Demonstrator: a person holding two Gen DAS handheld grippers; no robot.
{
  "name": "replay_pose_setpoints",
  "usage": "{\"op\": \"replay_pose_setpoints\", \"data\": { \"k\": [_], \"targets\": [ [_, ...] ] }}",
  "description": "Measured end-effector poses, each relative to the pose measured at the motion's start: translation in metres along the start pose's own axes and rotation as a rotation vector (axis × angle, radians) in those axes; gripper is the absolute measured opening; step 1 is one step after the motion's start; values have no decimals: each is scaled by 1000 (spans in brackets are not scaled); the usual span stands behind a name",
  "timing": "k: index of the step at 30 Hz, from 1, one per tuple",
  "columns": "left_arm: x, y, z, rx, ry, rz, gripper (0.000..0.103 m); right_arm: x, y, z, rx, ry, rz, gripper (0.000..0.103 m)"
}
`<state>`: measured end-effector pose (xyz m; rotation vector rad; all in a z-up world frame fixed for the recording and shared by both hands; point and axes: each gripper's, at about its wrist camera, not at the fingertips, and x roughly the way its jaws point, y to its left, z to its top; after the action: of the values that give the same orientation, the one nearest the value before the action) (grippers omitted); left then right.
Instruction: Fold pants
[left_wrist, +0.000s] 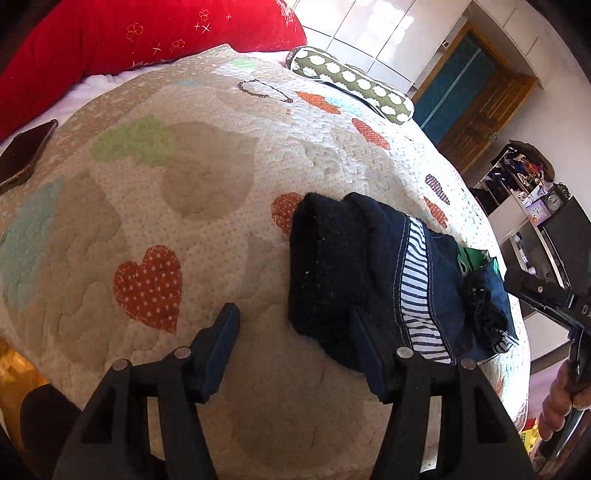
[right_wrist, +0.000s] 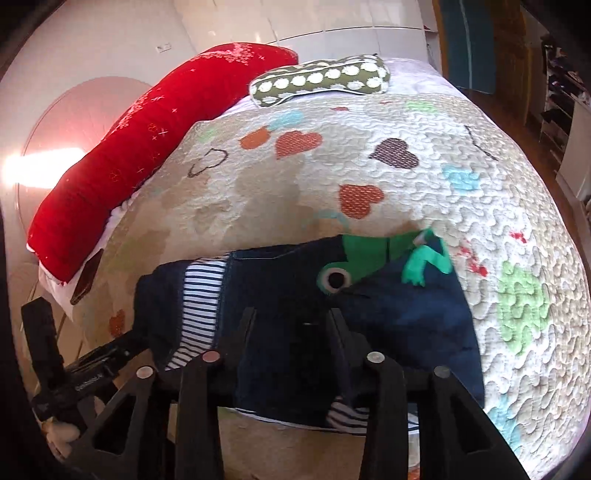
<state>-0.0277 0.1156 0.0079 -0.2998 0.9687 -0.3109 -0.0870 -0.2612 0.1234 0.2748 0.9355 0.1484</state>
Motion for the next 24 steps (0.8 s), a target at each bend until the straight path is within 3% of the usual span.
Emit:
{"op": "replay_pose_setpoints", "data": {
  "k": [1, 6, 9, 14, 18, 19, 20, 21, 23, 24],
  "targets": [
    [-2, 1, 1, -1, 1, -13, 56, 4, 16, 4, -24, 20, 32, 54],
    [-27, 16, -6, -33, -11, -16, 56, 47, 93, 23, -115, 187, 184, 59],
    [-43, 27, -16, -47, -34, -7, 56, 81, 127, 32, -141, 289, 196, 61],
    [-51, 41, -23, -76, -39, -10, 56, 133, 171, 34, -299, 400, -16, 73],
    [-50, 41, -27, -70, -28, -8, 56, 159, 190, 15, -436, 439, -190, 74],
    [-50, 40, -27, -65, -27, -7, 56, 158, 192, 11, -464, 424, -210, 69],
    [-51, 39, -28, -60, -25, -8, 56, 154, 193, 9, -488, 402, -233, 50],
    [-52, 38, -29, -56, -24, -10, 56, 147, 191, 8, -504, 373, -253, 40],
    [-52, 33, -31, -46, -18, -13, 56, 131, 180, 11, -482, 334, -188, 22],
    [-51, 29, -33, -38, -13, -12, 56, 122, 173, 13, -461, 312, -167, 20]
  ]
}}
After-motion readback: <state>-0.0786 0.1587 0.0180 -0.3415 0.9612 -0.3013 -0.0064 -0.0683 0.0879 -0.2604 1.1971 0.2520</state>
